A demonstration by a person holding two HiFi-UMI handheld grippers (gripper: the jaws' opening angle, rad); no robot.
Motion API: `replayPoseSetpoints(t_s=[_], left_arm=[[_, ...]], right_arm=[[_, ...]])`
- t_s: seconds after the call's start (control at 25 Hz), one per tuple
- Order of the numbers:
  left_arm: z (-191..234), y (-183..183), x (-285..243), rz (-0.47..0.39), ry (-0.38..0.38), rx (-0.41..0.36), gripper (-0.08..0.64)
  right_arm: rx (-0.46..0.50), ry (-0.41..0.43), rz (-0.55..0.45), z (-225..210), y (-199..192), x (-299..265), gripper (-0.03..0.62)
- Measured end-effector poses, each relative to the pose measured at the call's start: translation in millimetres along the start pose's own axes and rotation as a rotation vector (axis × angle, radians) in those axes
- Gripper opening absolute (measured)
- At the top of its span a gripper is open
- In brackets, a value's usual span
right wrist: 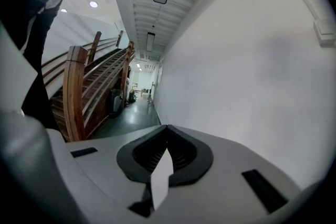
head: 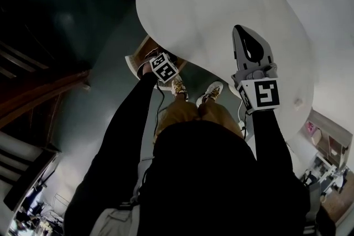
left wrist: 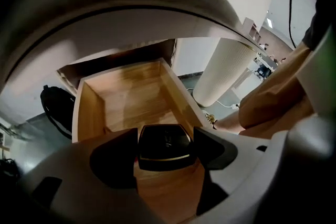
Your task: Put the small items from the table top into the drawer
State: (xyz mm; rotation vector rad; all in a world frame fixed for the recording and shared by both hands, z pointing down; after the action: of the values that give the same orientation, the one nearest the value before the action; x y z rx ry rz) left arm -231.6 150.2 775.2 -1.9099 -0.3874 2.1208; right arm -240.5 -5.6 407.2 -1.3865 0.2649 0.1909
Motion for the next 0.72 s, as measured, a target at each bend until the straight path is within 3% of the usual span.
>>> replayPoseSetpoints(t_s=[0.44,0.72], left_arm=[[-7.6,-6.2,-30.5,0.037,-0.017,-0.121,0.348],[-6.6,-3.2,-30.8,0.033,0.002,-0.168,0.349]], right_arm=[[0.012,-0.023,0.073,-2.0,-23.1,21.4,0.026],[-0.014,-0.029,0.035,3.7,-14.0,19.9,0.026]])
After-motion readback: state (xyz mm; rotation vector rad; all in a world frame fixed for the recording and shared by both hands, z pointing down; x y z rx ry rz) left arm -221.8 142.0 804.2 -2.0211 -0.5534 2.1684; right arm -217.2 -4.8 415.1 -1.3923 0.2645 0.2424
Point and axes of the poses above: the fingertips, and each gripper's own axes: x backward along the fingers, z to its left, y out of its top, the point moved 1 cm from there along x, backward along the fingers, and after that the axes turned 1 degree about z, right-handed, at the moved point
